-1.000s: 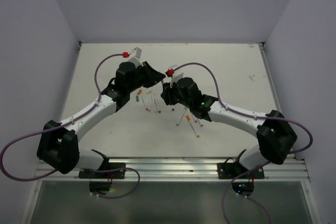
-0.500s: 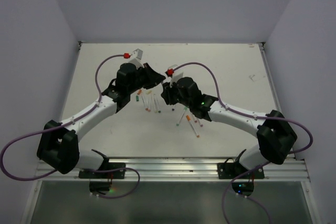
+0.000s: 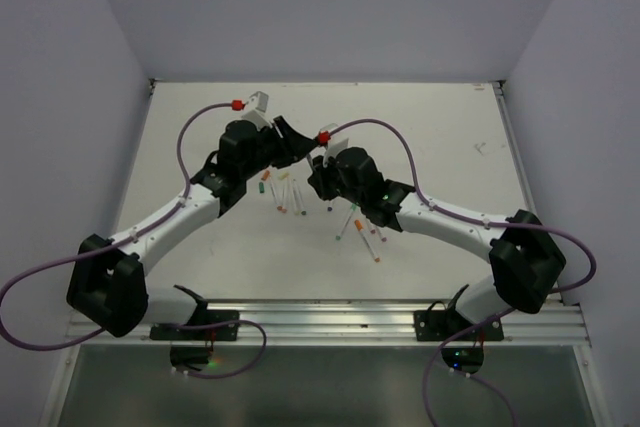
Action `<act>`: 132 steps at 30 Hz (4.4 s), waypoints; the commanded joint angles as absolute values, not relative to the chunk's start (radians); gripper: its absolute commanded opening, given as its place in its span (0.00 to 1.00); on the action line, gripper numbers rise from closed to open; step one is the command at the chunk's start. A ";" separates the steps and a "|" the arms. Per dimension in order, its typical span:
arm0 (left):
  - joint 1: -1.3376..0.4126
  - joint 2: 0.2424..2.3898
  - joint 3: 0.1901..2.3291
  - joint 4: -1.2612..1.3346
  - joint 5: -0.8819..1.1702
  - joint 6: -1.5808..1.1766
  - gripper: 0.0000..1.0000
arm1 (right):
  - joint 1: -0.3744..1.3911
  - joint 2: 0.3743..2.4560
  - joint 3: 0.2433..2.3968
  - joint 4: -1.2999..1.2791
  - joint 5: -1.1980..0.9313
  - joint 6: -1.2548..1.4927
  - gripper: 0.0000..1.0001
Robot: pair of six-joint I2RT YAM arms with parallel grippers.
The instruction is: Open the pen caps
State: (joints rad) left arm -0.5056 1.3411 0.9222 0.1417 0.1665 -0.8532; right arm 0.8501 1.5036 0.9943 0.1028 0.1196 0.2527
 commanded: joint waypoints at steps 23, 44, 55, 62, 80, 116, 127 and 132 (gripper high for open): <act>-0.512 1.374 0.925 0.233 0.115 -0.904 0.34 | 0.851 1.502 0.992 0.133 0.095 0.252 0.00; -0.512 1.324 1.002 0.195 -0.029 -0.854 0.00 | 0.856 1.471 0.888 0.137 0.084 0.271 0.00; -0.448 1.324 1.184 0.242 -0.147 -0.854 0.00 | 0.868 1.411 0.730 0.156 0.069 0.314 0.00; -0.391 1.339 1.304 0.262 -0.172 -0.864 0.00 | 0.877 1.407 0.673 0.172 0.078 0.322 0.00; -0.314 1.404 1.529 0.193 -0.239 -0.853 0.00 | 0.902 1.463 0.658 0.167 0.089 0.307 0.00; -0.307 1.138 1.016 0.137 0.112 -0.905 0.83 | 0.919 1.341 0.808 0.256 0.152 0.282 0.00; -0.483 1.177 0.822 0.215 0.072 -0.997 0.82 | 0.920 1.355 0.851 0.299 0.221 0.276 0.00; -0.509 1.225 0.816 0.242 0.084 -1.017 0.81 | 0.920 1.359 0.859 0.304 0.219 0.279 0.00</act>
